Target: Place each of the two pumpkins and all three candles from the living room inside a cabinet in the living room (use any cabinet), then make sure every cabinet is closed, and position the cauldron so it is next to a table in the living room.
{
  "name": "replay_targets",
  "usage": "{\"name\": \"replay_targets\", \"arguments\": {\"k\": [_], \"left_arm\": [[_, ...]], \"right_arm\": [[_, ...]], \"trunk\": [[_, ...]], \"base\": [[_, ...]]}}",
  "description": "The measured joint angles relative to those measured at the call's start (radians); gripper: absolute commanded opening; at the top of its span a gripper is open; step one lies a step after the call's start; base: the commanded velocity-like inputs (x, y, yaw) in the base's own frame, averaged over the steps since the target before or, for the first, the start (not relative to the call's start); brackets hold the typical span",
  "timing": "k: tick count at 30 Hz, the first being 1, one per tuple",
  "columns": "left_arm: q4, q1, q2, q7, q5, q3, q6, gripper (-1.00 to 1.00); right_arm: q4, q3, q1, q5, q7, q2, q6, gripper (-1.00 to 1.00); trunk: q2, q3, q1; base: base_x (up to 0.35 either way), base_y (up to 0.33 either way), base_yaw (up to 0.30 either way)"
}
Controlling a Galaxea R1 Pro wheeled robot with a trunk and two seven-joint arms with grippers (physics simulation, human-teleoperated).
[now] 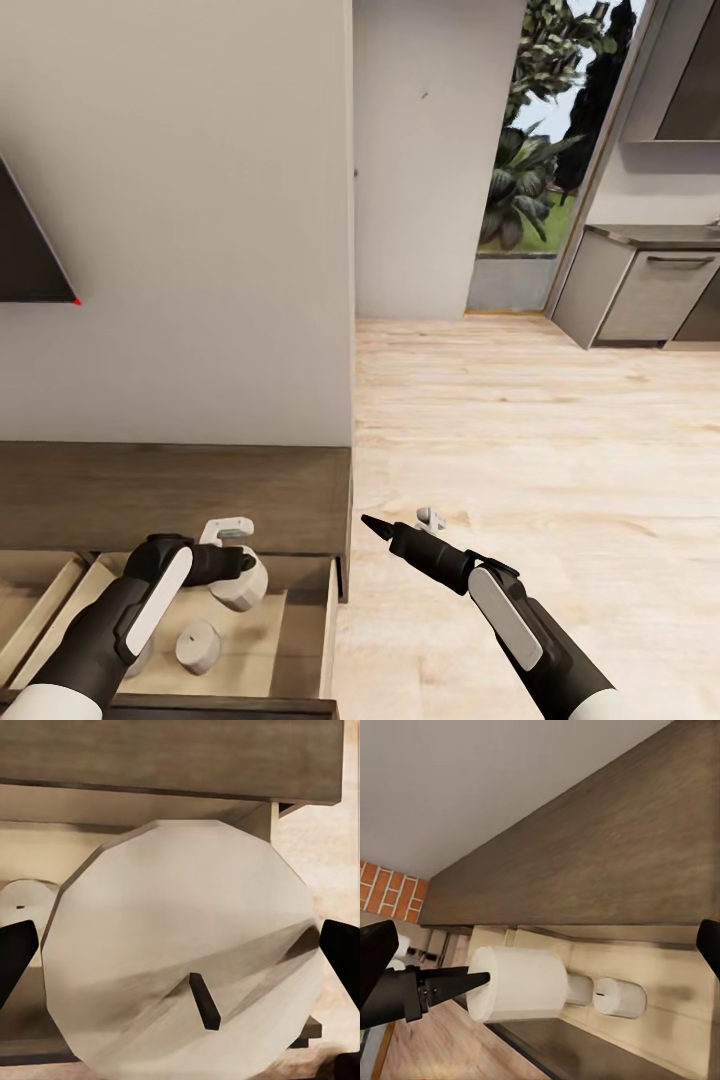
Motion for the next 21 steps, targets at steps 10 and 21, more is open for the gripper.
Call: {"name": "replay_targets", "arguments": {"k": [10, 21], "left_arm": [[0.008, 0.000, -0.001, 0.003, 0.000, 0.002, -0.004, -1.00], [0.106, -0.002, -0.038, 0.006, -0.004, -0.003, -0.023, -1.00]], "right_arm": [[0.000, 0.000, 0.000, 0.000, 0.000, 0.000, -0.001, 1.00], [-0.006, 0.001, 0.000, 0.010, 0.001, -0.002, -0.002, 1.00]], "trunk": [[-0.070, -0.031, 0.038], [-0.147, -0.066, 0.080]], "base": [[0.000, 0.000, 0.000], [0.000, 0.000, 0.000]]}}
